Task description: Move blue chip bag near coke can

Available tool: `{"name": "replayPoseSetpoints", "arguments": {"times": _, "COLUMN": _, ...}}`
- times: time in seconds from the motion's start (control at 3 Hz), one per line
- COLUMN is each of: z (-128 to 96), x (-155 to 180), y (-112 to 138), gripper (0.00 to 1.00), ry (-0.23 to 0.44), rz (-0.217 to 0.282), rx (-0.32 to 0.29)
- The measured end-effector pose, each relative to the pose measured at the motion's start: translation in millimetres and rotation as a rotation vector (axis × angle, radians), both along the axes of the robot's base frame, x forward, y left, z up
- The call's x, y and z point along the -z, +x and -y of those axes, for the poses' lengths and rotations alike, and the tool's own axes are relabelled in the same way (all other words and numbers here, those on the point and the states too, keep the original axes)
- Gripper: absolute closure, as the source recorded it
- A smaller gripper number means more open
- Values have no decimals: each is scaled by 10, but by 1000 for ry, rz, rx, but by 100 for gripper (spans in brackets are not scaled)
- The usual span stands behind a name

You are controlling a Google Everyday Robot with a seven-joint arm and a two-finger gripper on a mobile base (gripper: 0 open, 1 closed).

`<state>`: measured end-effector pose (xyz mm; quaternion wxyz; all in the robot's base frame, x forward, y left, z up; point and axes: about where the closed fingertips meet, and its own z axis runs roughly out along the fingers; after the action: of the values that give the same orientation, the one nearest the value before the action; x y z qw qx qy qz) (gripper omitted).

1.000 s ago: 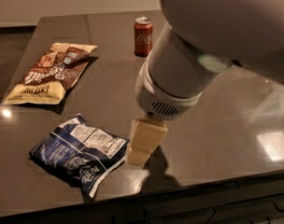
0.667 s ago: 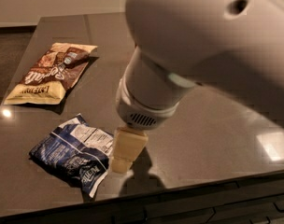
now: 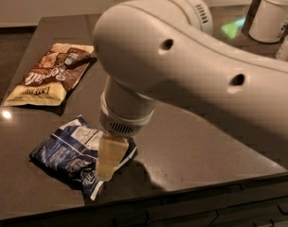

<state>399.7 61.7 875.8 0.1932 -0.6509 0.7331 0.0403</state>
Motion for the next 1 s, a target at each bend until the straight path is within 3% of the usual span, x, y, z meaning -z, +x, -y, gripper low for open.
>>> {"name": "replayPoseSetpoints", "arguments": {"times": 0.33, "z": -70, "x": 150, "y": 69, "gripper": 0, "ry": -8, "rz": -26, "rx": -3}}
{"name": "replayPoseSetpoints", "arguments": {"times": 1.0, "z": -159, "x": 337, "y": 49, "gripper": 0, "ry": -60, "rz": -114, "rx": -94}}
